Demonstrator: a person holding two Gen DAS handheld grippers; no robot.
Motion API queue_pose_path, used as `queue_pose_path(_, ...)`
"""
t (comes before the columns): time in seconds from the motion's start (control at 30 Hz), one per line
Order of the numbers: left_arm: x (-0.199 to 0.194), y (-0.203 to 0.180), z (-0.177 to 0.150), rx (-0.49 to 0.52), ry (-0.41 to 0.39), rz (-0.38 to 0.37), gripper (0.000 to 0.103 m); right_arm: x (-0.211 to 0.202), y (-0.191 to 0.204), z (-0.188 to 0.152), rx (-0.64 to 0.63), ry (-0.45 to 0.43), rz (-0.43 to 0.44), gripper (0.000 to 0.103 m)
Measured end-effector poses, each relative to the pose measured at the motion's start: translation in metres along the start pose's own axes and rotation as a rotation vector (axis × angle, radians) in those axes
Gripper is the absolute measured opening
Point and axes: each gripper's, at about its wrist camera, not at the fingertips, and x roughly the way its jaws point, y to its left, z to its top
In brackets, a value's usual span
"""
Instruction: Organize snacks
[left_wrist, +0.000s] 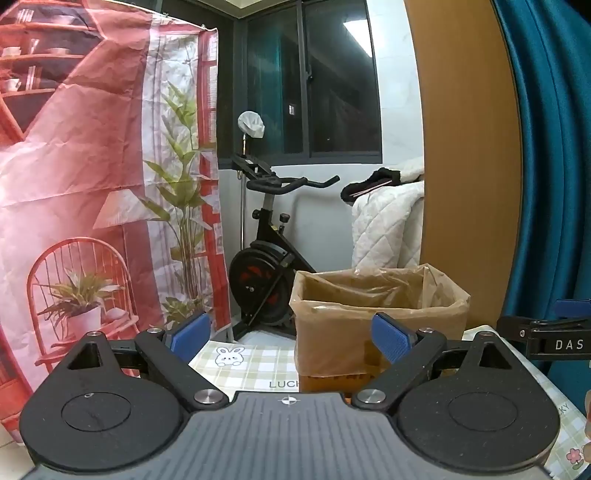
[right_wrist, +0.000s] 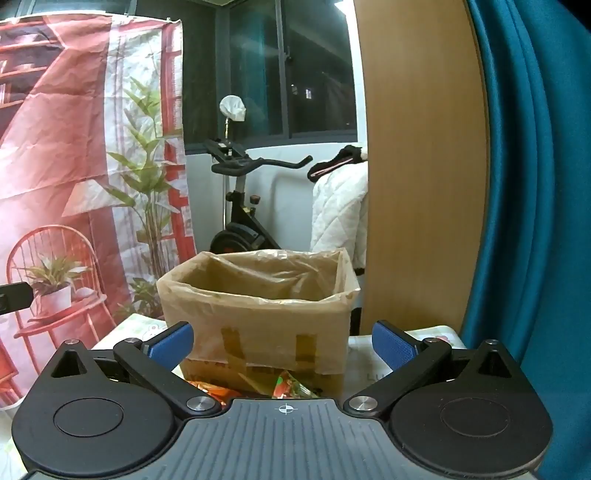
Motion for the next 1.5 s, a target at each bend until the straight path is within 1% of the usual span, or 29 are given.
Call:
queue_pose_path(0.57, -0.0084, 0.0017, 0.0012, 0.010, -0.022, 0.000, 0.095, 0.0026, -0.0037, -0.0003, 0.004, 0.004, -0.003, 0.103)
queue_pose_path(1.5, -0.0081, 0.0000, 0.0012, 0.010, -0.022, 0.000, 0.095, 0.0027, -0.0040, -0.0005, 0.004, 0.004, -0.004, 0.103)
